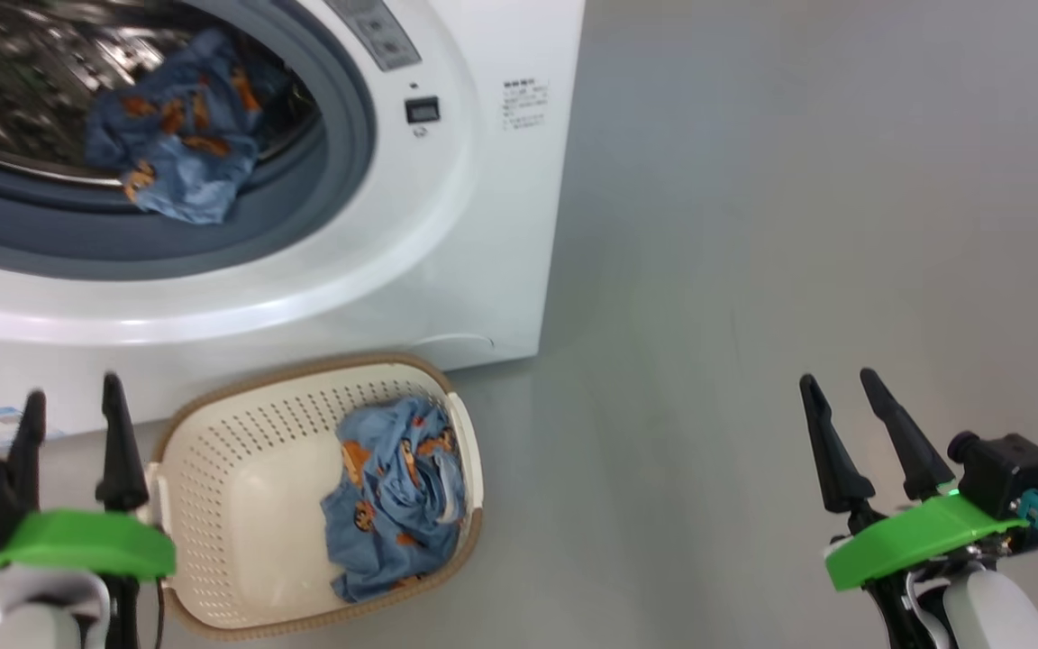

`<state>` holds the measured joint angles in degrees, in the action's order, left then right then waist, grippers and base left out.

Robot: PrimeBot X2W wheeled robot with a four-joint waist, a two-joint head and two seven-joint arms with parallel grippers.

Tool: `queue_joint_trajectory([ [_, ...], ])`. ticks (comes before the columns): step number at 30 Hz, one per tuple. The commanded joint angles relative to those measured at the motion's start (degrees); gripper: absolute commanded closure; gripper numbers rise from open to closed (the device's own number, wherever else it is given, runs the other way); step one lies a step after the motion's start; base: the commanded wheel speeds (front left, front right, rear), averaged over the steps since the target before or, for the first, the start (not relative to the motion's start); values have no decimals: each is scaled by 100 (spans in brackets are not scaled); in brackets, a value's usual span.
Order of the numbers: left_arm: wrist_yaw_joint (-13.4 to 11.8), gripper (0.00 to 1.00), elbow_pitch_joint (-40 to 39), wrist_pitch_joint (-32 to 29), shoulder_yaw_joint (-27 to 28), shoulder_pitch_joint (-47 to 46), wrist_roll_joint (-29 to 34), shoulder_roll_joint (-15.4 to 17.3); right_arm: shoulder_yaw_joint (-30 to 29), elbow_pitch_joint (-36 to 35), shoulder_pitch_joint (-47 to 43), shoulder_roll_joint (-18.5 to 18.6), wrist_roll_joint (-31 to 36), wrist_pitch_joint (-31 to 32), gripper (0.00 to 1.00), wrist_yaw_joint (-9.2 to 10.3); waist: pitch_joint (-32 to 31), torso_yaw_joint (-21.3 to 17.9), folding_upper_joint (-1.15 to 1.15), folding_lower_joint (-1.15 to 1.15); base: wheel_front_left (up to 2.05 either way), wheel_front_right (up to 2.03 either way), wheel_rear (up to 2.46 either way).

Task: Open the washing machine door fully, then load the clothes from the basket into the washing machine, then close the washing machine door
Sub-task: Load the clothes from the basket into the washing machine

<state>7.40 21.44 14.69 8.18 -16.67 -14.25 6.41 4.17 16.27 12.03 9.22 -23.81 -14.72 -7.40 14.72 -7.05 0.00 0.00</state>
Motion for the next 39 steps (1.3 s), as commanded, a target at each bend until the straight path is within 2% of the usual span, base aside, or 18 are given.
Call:
queue_joint_trajectory([
  [1,9,0,-205,30,147,179,42,130,89,-99,-141,84,-4,-28,0,-9,-343,205,0,0,0,0,0],
  [9,9,0,-576,30,177,1017,54,31,75,-54,-488,205,-50,-28,0,-9,-789,284,0,0,0,0,0],
  [18,9,0,-1078,30,89,1755,105,-118,-75,-115,-861,267,-55,-28,0,-9,-1000,435,0,0,0,0,0],
  [39,9,0,-1326,30,248,1880,59,-147,-144,-175,-852,232,-37,-28,0,-9,-924,408,0,0,0,0,0],
])
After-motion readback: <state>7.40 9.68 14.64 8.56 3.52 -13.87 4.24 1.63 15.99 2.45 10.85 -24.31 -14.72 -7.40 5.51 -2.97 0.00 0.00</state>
